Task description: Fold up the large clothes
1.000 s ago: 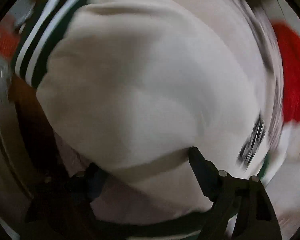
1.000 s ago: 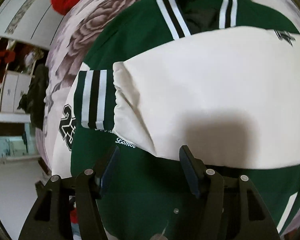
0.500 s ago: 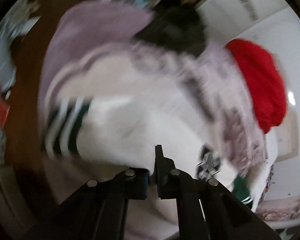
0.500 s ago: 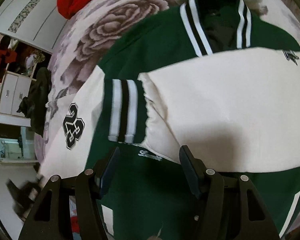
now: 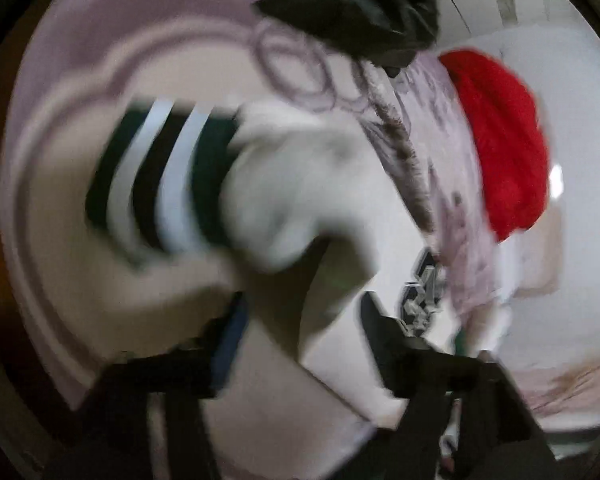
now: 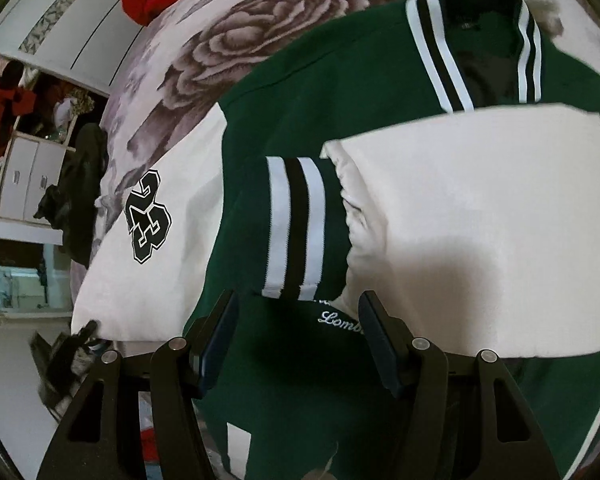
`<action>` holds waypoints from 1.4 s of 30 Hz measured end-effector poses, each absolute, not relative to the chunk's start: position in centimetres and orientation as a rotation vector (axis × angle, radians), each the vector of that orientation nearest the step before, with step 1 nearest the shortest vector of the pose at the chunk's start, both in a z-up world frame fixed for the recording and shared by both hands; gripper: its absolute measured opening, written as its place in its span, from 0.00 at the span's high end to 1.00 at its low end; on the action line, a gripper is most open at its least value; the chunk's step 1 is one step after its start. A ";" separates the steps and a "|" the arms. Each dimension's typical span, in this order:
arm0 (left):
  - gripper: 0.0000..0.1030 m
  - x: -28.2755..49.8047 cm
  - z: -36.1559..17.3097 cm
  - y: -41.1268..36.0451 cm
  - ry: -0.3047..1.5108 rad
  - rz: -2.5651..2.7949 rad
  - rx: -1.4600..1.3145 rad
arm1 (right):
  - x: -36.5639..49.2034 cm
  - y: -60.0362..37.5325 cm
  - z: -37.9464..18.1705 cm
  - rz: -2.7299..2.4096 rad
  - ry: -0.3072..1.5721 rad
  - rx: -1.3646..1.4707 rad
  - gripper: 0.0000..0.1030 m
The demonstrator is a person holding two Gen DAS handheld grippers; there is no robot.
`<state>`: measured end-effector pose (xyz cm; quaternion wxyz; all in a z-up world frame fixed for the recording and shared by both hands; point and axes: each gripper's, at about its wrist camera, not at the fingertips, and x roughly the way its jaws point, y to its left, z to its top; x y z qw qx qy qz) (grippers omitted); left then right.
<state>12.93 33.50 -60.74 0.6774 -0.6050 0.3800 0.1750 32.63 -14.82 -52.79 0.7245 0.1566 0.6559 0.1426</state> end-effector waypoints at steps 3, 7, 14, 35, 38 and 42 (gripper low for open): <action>0.39 13.9 -62.7 34.0 0.779 0.395 -1.495 | 32.7 -15.5 -53.5 0.291 1.463 0.371 0.38; 0.40 15.7 -62.1 36.3 0.627 0.445 -1.500 | 32.8 -15.8 -53.7 0.273 1.467 0.385 0.38; 0.66 20.3 -53.4 40.1 0.479 0.440 -1.140 | 33.6 -15.8 -53.5 0.240 1.451 0.370 0.38; 1.00 23.9 -58.5 42.1 0.707 0.605 -1.011 | 37.4 -10.3 -55.6 0.158 1.500 0.143 0.38; 1.00 24.4 -58.8 42.6 0.759 0.597 -0.957 | 38.2 -9.4 -56.8 0.106 1.554 0.134 0.38; 1.00 25.2 -58.9 42.2 0.780 0.584 -0.910 | 38.4 -9.1 -55.8 0.099 1.534 0.134 0.38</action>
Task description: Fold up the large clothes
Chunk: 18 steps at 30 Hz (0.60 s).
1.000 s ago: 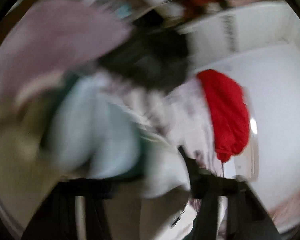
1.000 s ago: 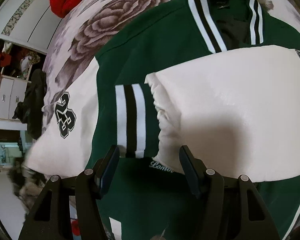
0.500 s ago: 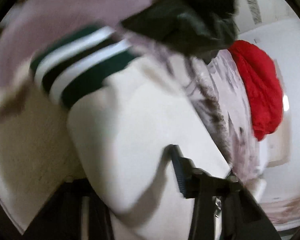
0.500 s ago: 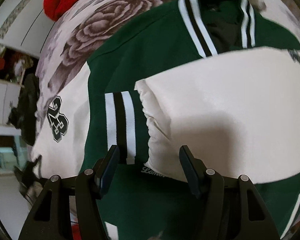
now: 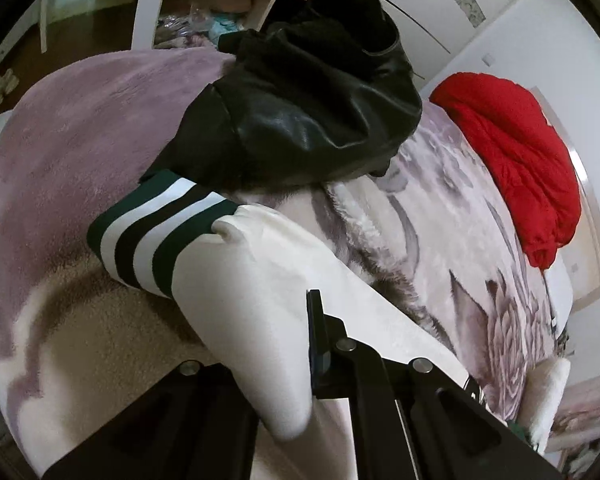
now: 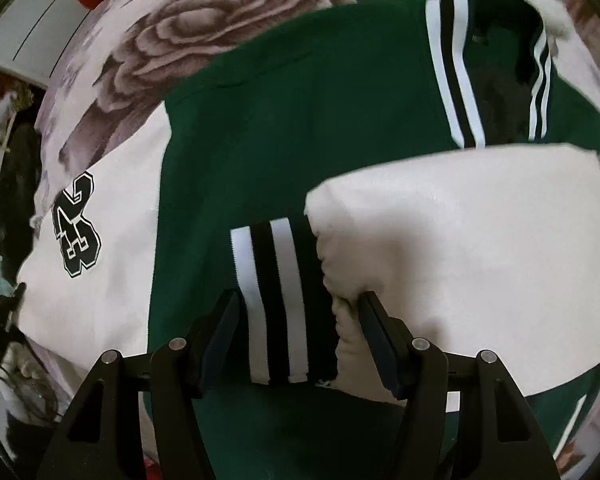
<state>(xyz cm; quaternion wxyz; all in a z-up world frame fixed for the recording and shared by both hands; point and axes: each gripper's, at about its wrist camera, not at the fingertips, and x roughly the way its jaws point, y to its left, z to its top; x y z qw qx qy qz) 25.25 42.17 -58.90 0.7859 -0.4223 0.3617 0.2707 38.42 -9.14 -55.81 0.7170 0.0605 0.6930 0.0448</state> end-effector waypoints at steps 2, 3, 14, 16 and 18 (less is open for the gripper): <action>1.00 25.7 -59.0 41.8 0.779 0.583 -0.911 | 38.6 -8.6 -57.5 0.089 1.571 0.088 0.44; 1.00 25.6 -59.1 41.7 0.778 0.584 -0.913 | 38.6 -8.6 -58.2 0.065 1.566 0.068 0.63; 1.00 25.1 -58.2 40.7 0.769 0.593 -0.895 | 40.4 -2.2 -53.7 0.198 1.389 -0.013 0.87; 1.00 25.1 -57.8 40.5 0.769 0.593 -0.893 | 41.3 -1.9 -57.1 0.190 1.471 -0.036 0.85; 1.00 25.0 -57.0 40.0 0.756 0.589 -0.874 | 41.7 -2.6 -57.9 0.215 1.519 0.007 0.80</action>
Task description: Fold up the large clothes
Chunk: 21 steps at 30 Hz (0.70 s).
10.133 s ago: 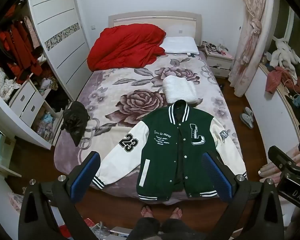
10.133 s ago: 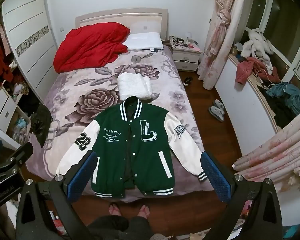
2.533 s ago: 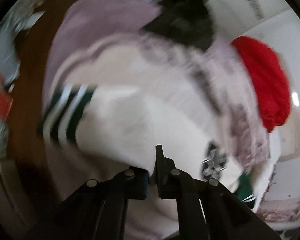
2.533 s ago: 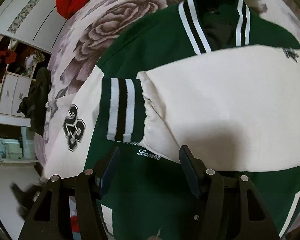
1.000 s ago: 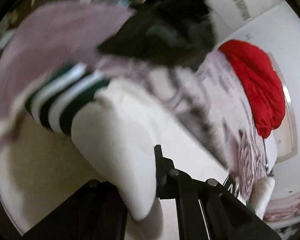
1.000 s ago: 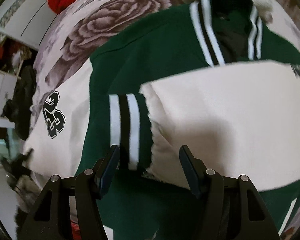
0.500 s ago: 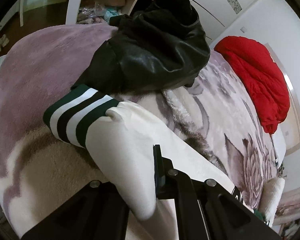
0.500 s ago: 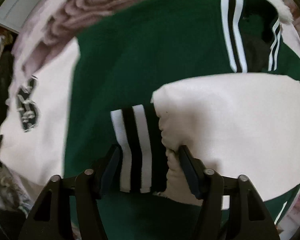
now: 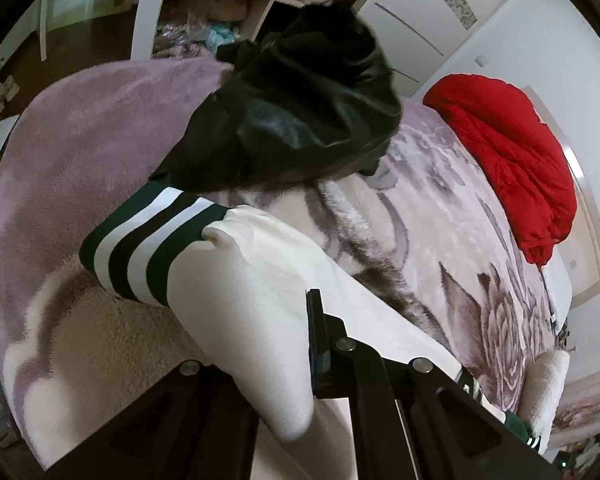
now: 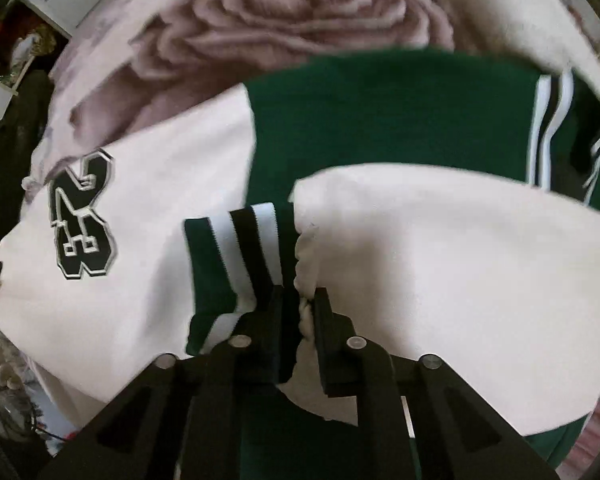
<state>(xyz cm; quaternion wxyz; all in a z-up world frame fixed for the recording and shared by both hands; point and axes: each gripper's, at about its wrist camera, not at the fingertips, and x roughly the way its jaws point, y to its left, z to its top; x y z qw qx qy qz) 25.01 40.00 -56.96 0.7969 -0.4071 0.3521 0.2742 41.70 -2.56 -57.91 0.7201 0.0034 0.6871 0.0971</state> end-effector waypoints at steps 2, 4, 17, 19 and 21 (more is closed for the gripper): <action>1.00 24.8 -56.1 39.5 0.744 0.592 -0.854 | 41.6 -4.3 -56.6 0.266 1.540 0.134 0.65; 1.00 24.4 -55.0 38.9 0.727 0.598 -0.833 | 40.5 -7.9 -54.0 0.284 1.511 0.290 0.50; 1.00 27.1 -42.2 28.2 0.582 0.511 -0.460 | 34.2 -25.9 -57.9 -0.292 1.487 -0.111 0.25; 1.00 28.4 -40.2 25.1 0.573 0.453 -0.408 | 34.8 -26.7 -59.2 -0.275 1.505 -0.080 0.25; 1.00 29.9 -38.3 20.9 0.573 0.377 -0.342 | 35.3 -27.3 -59.2 -0.236 1.492 -0.009 0.25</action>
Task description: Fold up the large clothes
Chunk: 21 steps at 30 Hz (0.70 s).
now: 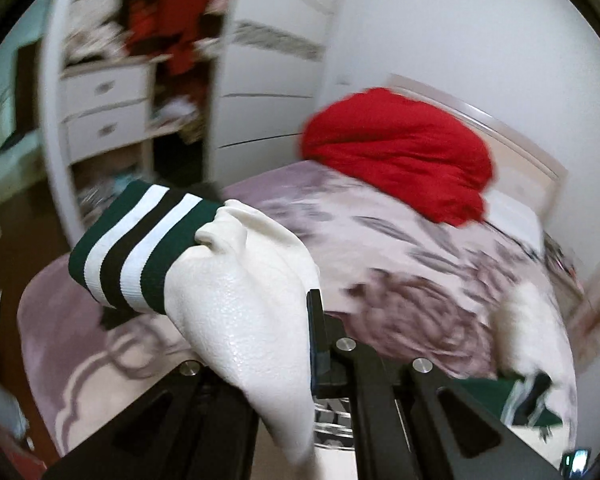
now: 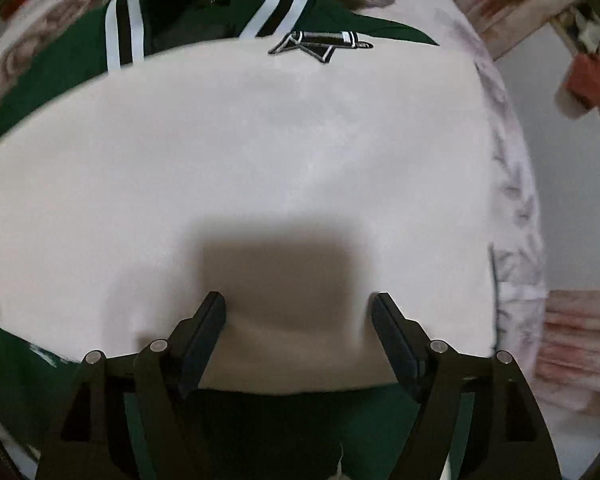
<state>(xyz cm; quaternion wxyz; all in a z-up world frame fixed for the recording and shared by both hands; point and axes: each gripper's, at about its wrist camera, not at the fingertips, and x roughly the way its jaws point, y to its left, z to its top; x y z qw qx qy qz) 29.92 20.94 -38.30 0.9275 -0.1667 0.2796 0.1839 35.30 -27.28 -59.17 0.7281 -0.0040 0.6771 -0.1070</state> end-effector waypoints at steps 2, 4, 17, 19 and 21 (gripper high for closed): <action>1.00 31.1 -37.0 16.6 0.579 0.297 -0.294 | 35.3 -28.0 -58.2 -0.184 1.474 0.061 0.25; 1.00 32.5 -36.1 11.4 0.597 0.205 -0.251 | 35.0 -29.6 -57.0 -0.158 1.463 0.127 0.25; 1.00 36.3 -46.5 -27.7 0.972 -0.415 -0.021 | 27.8 -52.1 -57.1 -0.301 1.463 0.456 0.25; 0.98 36.2 -50.2 -31.2 1.088 -0.437 0.040 | 26.2 -54.9 -57.8 -0.321 1.471 0.510 0.25; 0.95 36.0 -53.0 -33.7 1.166 -0.434 0.122 | 24.9 -56.9 -58.1 -0.312 1.463 0.567 0.25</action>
